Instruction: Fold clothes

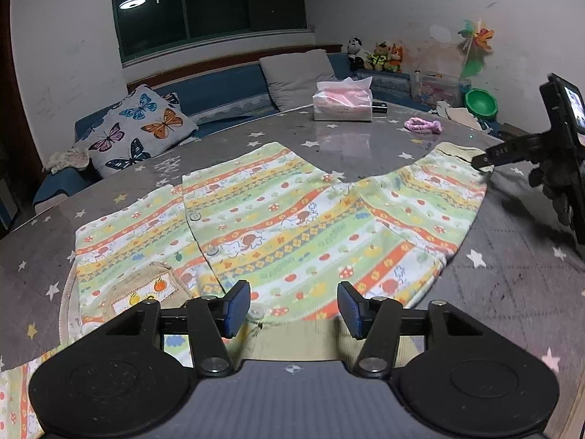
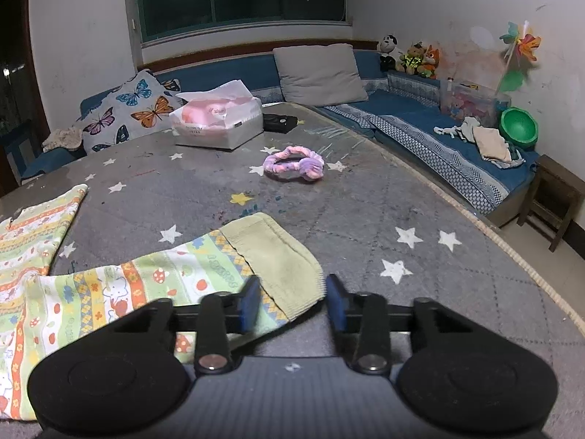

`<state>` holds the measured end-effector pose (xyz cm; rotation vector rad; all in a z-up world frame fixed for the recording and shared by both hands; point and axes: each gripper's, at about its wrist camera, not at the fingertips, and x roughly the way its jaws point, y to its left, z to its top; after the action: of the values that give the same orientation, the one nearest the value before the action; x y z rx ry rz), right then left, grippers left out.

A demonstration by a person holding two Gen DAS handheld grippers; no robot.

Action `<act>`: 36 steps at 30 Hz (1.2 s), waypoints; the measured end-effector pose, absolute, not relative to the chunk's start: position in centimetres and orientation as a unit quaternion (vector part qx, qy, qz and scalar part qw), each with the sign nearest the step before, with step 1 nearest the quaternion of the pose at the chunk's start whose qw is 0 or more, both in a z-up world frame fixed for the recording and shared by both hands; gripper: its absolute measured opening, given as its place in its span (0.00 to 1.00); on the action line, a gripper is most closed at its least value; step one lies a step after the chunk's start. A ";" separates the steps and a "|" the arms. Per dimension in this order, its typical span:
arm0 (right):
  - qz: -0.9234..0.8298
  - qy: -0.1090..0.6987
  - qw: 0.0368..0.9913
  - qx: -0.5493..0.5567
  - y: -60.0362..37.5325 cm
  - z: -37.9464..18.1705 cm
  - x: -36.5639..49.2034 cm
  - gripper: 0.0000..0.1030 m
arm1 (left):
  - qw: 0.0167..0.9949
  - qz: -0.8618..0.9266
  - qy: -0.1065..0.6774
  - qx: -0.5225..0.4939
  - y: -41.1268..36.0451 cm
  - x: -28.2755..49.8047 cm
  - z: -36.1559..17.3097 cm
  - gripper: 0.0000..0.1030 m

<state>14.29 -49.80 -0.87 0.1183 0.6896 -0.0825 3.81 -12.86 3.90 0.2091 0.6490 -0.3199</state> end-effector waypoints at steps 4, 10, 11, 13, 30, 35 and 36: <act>-0.028 0.333 0.939 0.088 -50.0 -0.2 13.9 0.08 | 0.927 -0.155 0.327 0.093 -13.8 5.0 4.0 0.55; 0.000 0.297 0.948 0.112 -50.2 2.8 13.1 0.08 | 0.920 -0.174 0.339 0.098 -16.4 6.3 3.7 0.55; 0.003 0.293 0.949 0.113 -50.2 3.3 13.0 0.07 | 0.918 -0.177 0.340 0.100 -16.9 6.4 3.5 0.55; 0.010 0.287 0.951 0.115 -50.2 4.1 12.9 0.07 | 0.915 -0.183 0.344 0.105 -17.9 6.8 3.1 0.55; 0.081 0.237 0.965 0.072 -45.2 11.8 10.6 0.07 | 0.920 -0.190 0.330 0.095 -18.0 5.7 3.0 0.55; 0.125 0.221 0.966 0.056 -40.6 14.1 9.7 0.07 | 0.933 -0.155 0.315 0.075 -14.0 3.7 4.1 0.57; 0.136 0.217 0.965 0.052 -39.4 14.5 9.5 0.07 | 0.936 -0.147 0.313 0.072 -13.1 3.3 4.1 0.57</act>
<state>9.50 -39.45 14.46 0.1052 0.4386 0.2747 3.25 -13.08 4.13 0.1474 0.6391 -0.2997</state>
